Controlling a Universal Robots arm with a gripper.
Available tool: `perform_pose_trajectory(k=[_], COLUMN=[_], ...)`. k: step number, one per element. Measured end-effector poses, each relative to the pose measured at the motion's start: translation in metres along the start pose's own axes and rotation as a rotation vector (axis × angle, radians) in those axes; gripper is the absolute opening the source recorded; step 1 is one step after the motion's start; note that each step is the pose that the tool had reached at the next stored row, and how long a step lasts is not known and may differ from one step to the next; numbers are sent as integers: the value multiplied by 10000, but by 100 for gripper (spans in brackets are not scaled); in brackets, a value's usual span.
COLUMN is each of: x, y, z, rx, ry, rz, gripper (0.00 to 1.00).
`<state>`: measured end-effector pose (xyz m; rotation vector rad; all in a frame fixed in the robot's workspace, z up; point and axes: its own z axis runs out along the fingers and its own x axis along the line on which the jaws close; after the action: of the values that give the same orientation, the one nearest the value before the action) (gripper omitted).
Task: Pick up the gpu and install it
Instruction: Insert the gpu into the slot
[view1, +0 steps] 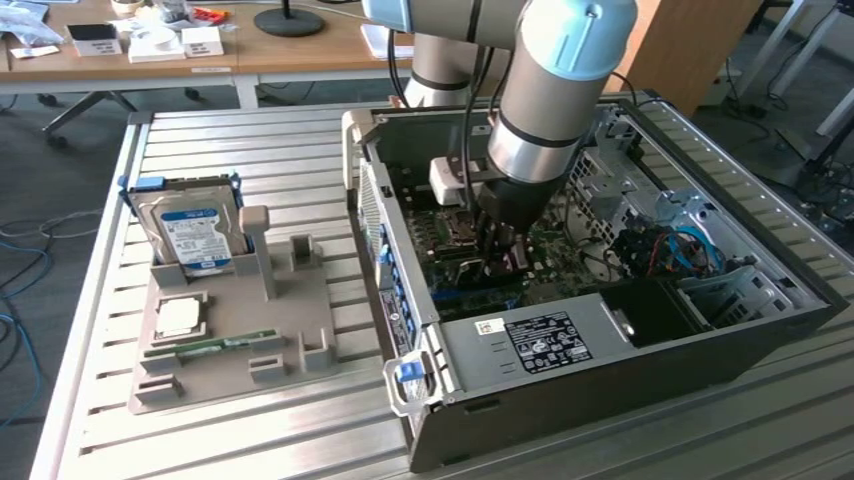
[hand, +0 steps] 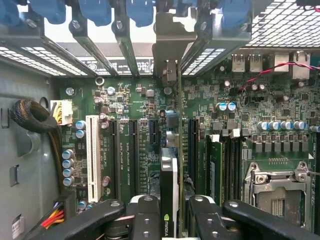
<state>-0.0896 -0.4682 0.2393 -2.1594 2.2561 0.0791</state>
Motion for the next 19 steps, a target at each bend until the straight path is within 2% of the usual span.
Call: perform_pose_trajectory(k=[14,15,16,17,18,19], x=[0,0,0,0,0,0], y=[6,6,5,4,3,3], z=[7,5,4,3,2,2], rx=[0,2,3,2,1,1], ry=[-14,-10,-7,-6,-5,-5], rz=[7,8,7,4,3,3], gripper=[27,27,33,33,40,40])
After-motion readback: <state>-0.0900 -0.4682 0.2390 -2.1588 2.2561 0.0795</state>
